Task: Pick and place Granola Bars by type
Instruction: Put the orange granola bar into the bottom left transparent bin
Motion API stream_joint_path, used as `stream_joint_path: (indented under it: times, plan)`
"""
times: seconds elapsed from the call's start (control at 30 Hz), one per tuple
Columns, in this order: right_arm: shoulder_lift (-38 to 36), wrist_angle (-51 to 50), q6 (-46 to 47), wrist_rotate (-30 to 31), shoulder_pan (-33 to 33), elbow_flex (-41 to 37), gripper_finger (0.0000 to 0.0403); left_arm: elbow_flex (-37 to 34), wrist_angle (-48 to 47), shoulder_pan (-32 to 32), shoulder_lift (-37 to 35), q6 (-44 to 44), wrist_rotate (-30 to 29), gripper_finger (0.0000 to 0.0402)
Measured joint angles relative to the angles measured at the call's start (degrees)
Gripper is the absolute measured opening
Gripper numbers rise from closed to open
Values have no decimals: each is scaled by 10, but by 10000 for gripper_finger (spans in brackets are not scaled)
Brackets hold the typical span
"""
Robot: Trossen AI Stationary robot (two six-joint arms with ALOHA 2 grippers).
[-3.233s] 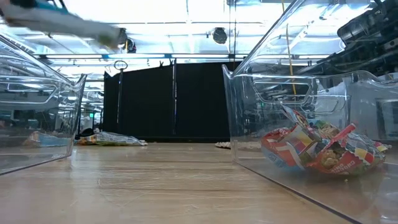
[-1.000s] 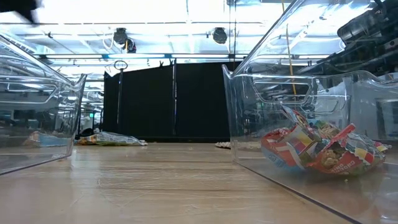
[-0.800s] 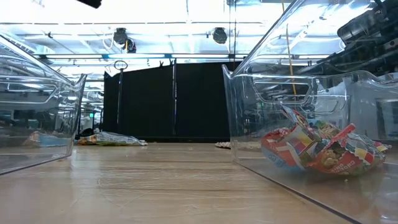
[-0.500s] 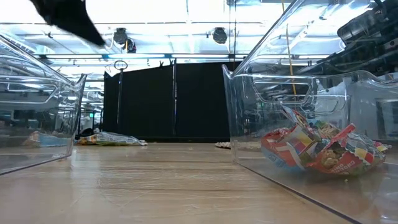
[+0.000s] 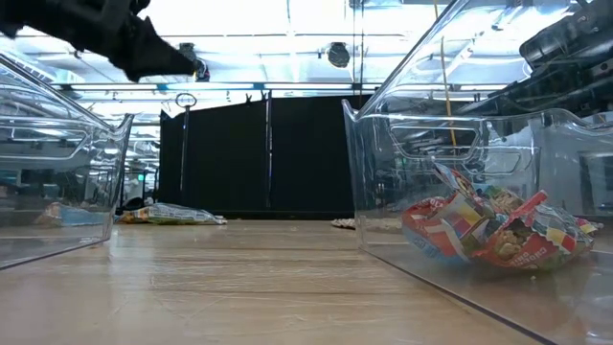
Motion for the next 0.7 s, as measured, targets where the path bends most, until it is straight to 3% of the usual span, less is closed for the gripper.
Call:
stream_joint_path:
  times: [0.17, 0.33, 0.5, 0.7]
  plan:
    - [0, 0, 0, 0, 0, 0, 114, -64, 114, 105, -59, 58, 134, 76]
    - [0, 0, 0, 0, 0, 0, 114, -100, 141, 194, -72, 44, 204, 76]
    - [0, 0, 0, 0, 0, 0, 114, -109, 143, 283, -72, 28, 333, 76]
    - [0, 0, 0, 0, 0, 0, 114, -128, 130, 396, -72, 2, 364, 76]
